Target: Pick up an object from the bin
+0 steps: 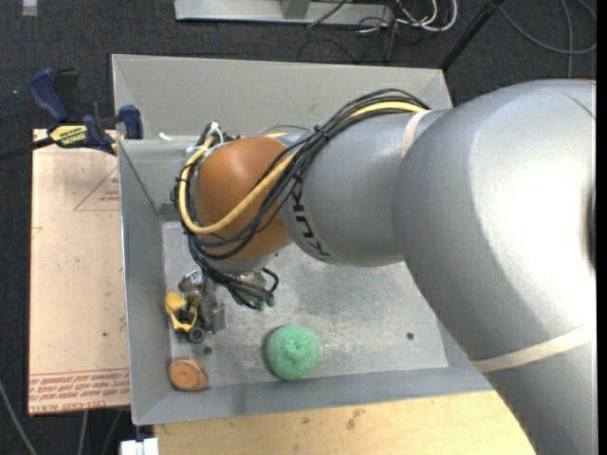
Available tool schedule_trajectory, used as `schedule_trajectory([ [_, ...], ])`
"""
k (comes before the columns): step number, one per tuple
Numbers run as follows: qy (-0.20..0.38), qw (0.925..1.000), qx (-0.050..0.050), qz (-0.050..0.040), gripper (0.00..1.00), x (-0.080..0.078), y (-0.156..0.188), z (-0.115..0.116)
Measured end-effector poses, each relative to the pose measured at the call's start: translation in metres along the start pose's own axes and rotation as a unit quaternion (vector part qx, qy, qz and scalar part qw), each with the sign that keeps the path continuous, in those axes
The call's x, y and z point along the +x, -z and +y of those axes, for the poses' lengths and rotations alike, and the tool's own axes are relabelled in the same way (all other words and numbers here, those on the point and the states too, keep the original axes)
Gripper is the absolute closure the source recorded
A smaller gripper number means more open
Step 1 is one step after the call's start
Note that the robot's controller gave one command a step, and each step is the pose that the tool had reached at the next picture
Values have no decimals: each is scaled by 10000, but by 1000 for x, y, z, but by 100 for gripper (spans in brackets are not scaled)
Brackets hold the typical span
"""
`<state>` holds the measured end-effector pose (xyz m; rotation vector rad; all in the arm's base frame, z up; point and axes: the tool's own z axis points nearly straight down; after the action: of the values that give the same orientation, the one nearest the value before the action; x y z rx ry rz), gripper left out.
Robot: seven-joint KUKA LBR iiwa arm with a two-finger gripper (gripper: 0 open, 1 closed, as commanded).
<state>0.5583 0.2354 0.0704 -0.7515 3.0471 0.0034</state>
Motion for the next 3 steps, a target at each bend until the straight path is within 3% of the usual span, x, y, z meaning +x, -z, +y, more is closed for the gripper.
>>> schedule_trajectory([
  [2,-6,10000,-5,31,100,5,5,1],
  [3,9,10000,3,-22,100,3,49,6],
])
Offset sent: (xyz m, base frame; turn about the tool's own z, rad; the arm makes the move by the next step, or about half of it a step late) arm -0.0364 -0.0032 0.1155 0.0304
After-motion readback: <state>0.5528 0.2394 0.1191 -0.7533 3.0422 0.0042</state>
